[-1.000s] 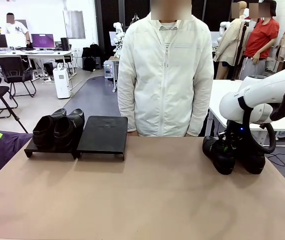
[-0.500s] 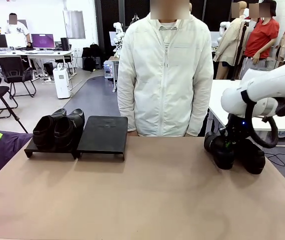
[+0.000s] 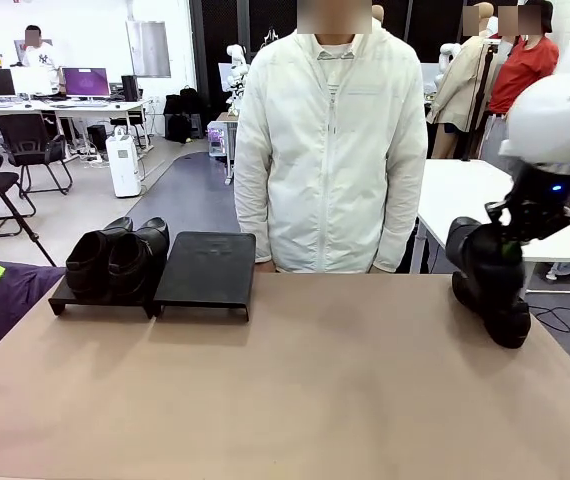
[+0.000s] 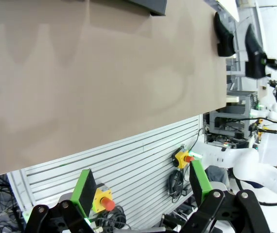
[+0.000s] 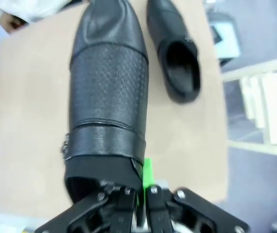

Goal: Organize the shoes by placing them on the stand.
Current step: Pick up one Shoe and place it in the middle of the table, then place the Shoe from the middle of the table onto the Shoes Stand.

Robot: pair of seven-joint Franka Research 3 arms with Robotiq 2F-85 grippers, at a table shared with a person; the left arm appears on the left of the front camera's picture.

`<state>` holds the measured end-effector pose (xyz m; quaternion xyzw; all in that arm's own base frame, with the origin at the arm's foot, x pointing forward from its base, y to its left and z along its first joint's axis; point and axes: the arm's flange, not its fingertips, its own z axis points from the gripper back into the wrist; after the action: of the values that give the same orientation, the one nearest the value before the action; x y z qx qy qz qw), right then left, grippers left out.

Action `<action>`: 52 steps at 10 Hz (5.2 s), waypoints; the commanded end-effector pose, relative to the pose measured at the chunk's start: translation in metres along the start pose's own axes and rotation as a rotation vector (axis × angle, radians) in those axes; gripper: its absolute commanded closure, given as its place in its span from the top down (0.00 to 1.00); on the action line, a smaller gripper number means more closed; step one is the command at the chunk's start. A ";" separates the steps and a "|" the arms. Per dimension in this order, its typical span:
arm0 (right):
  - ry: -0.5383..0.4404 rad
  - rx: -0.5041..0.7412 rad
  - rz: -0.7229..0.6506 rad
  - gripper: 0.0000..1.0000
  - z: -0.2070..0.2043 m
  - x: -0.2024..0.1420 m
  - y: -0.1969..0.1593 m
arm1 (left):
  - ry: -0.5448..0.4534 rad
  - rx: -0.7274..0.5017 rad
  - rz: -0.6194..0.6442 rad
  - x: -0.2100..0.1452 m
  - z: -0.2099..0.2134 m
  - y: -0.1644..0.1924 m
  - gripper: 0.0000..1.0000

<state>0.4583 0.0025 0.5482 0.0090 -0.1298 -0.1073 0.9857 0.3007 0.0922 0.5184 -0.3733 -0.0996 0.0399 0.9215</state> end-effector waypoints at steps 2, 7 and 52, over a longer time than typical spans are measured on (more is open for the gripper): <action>-0.014 0.011 -0.061 0.00 0.006 -0.039 -0.030 | -0.005 -0.016 0.010 -0.001 0.000 -0.001 1.00; -0.007 -0.002 -0.018 0.00 0.016 -0.024 -0.011 | -0.005 -0.016 0.010 -0.001 0.000 -0.001 1.00; 0.255 0.657 -0.209 1.00 0.004 -0.111 -0.141 | -0.005 -0.016 0.010 -0.001 0.000 -0.001 1.00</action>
<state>0.3228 -0.1082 0.5138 0.3464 -0.0296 -0.1722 0.9217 0.3005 0.0925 0.5184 -0.3725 -0.0998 0.0409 0.9217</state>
